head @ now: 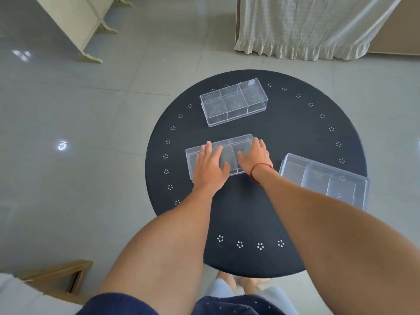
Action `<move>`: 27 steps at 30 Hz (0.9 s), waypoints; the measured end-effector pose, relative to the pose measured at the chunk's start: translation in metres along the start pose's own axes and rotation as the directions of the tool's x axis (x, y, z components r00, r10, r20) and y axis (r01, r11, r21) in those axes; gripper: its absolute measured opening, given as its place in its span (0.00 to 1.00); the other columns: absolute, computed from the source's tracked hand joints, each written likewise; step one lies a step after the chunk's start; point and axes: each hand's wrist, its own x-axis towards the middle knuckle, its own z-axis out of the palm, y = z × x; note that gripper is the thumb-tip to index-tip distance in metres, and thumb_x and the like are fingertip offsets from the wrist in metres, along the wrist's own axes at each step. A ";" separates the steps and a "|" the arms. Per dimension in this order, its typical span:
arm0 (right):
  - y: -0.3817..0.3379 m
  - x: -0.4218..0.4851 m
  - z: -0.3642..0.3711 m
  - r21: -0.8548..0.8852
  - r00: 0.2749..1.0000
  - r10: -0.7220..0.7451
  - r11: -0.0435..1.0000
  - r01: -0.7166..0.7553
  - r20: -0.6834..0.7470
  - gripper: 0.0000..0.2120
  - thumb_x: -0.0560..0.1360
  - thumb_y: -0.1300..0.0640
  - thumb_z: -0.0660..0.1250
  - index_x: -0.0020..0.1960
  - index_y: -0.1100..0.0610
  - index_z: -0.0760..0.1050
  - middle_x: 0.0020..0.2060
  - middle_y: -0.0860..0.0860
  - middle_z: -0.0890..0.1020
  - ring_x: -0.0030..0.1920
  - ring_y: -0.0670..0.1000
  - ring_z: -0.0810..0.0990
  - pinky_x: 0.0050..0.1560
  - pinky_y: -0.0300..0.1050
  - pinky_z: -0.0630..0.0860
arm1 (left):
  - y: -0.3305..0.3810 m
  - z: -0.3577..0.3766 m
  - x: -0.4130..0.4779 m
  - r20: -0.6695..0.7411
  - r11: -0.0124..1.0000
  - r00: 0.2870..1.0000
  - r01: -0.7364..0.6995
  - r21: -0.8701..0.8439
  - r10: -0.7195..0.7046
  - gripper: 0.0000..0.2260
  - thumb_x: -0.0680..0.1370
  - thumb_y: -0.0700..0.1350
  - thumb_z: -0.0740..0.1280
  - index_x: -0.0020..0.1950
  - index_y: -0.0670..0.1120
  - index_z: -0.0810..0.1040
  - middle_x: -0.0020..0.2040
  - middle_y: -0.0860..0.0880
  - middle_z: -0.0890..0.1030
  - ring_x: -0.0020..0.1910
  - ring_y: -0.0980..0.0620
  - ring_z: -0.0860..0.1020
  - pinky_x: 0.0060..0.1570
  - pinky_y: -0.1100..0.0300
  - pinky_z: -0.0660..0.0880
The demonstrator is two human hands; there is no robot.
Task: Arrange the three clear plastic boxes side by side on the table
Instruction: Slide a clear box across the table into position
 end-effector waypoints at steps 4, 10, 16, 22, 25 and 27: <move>-0.015 0.006 0.006 0.095 0.994 0.106 0.990 -0.106 0.007 0.33 0.76 0.52 0.63 0.76 0.58 0.54 0.72 0.57 0.68 0.67 0.62 0.72 0.62 0.59 0.74 | -0.006 -0.012 0.020 -0.028 0.997 0.999 -0.040 -0.065 0.039 0.23 0.80 0.45 0.59 0.75 0.48 0.64 0.81 0.45 0.52 0.80 0.47 0.49 0.75 0.50 0.57; -0.031 0.021 0.002 0.223 0.945 0.318 0.919 -0.326 0.072 0.33 0.73 0.47 0.66 0.72 0.59 0.60 0.66 0.58 0.74 0.65 0.61 0.75 0.64 0.58 0.74 | -0.019 -0.030 0.047 -0.098 0.925 0.928 0.339 -0.169 -0.358 0.31 0.80 0.52 0.58 0.79 0.43 0.51 0.79 0.39 0.55 0.75 0.40 0.61 0.70 0.47 0.64; -0.036 0.032 0.001 0.311 0.914 0.398 0.861 -0.402 0.078 0.34 0.75 0.47 0.64 0.74 0.61 0.58 0.68 0.58 0.72 0.66 0.61 0.73 0.65 0.56 0.73 | -0.017 -0.038 0.063 0.063 0.788 0.857 0.498 -0.362 -0.512 0.39 0.77 0.54 0.62 0.80 0.46 0.42 0.74 0.43 0.66 0.72 0.41 0.66 0.64 0.47 0.68; -0.043 0.036 -0.006 0.443 0.900 0.436 0.803 -0.399 0.019 0.37 0.73 0.40 0.65 0.73 0.61 0.61 0.68 0.58 0.73 0.67 0.61 0.73 0.68 0.56 0.69 | -0.010 -0.051 0.066 0.046 0.770 0.839 0.519 -0.371 -0.543 0.36 0.76 0.58 0.61 0.79 0.47 0.52 0.69 0.41 0.72 0.69 0.40 0.68 0.67 0.45 0.67; -0.046 0.035 -0.014 0.445 0.898 0.435 0.818 -0.365 -0.062 0.38 0.72 0.36 0.62 0.71 0.61 0.62 0.66 0.58 0.74 0.66 0.61 0.73 0.69 0.58 0.68 | -0.007 -0.056 0.070 -0.043 0.783 0.854 0.454 -0.425 -0.518 0.33 0.76 0.58 0.60 0.78 0.50 0.54 0.68 0.41 0.73 0.67 0.39 0.69 0.68 0.46 0.66; -0.048 0.034 -0.019 0.478 0.906 0.415 0.814 -0.329 -0.082 0.37 0.72 0.35 0.62 0.71 0.60 0.62 0.65 0.58 0.75 0.64 0.61 0.75 0.68 0.59 0.69 | -0.006 -0.055 0.070 -0.070 0.764 0.859 0.410 -0.497 -0.507 0.31 0.76 0.56 0.59 0.78 0.52 0.55 0.68 0.42 0.73 0.66 0.40 0.70 0.67 0.44 0.68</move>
